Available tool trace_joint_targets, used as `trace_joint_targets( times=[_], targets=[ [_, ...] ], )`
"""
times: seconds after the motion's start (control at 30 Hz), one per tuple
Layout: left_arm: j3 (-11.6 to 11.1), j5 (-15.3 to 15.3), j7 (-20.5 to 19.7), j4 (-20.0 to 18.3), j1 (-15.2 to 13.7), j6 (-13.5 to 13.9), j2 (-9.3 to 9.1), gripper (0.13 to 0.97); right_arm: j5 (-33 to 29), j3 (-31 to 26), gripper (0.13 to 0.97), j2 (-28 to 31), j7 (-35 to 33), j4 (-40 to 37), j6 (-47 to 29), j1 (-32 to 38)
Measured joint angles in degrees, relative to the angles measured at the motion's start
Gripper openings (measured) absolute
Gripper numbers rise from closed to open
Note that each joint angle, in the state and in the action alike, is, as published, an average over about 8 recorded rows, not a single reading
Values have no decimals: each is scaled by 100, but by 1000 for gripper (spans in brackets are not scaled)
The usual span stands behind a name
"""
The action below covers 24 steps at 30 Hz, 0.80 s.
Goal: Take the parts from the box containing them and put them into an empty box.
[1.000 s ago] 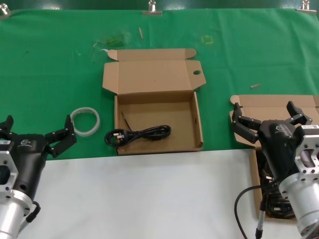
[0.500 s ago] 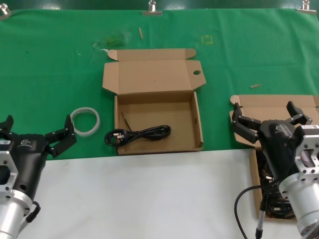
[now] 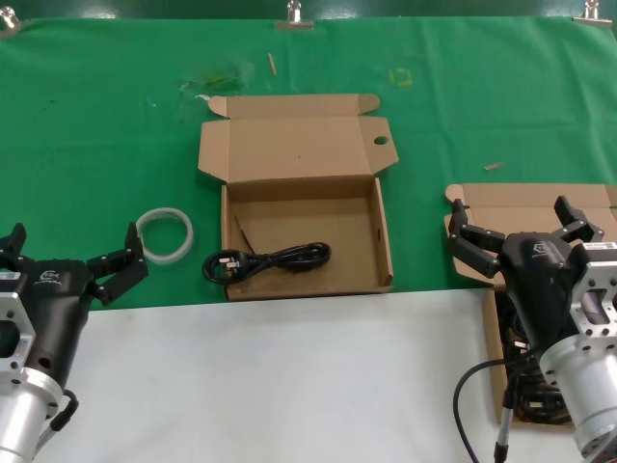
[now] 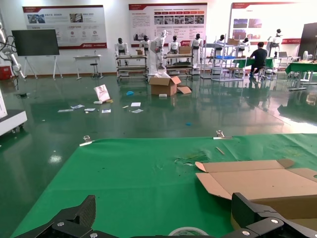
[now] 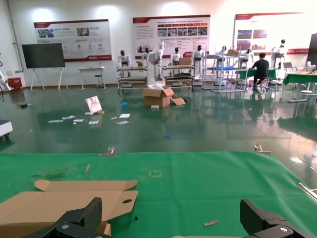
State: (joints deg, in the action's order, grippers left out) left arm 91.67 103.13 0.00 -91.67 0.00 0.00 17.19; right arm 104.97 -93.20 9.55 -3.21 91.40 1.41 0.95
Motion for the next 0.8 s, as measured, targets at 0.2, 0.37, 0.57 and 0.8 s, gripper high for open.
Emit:
trace_joint_targets(
  times=[0.2, 0.37, 0.57, 0.8],
  targets=[
    [0, 0, 0, 0, 0, 0, 0, 966, 0, 0, 966, 0, 0, 0, 0, 0],
    [0, 0, 0, 0, 0, 0, 0, 966, 0, 0, 966, 0, 0, 0, 0, 0],
    [0, 0, 0, 0, 0, 0, 0, 966, 0, 0, 966, 0, 0, 0, 0, 0],
    [0, 0, 0, 0, 0, 0, 0, 966, 0, 0, 966, 0, 0, 0, 0, 0]
  ],
)
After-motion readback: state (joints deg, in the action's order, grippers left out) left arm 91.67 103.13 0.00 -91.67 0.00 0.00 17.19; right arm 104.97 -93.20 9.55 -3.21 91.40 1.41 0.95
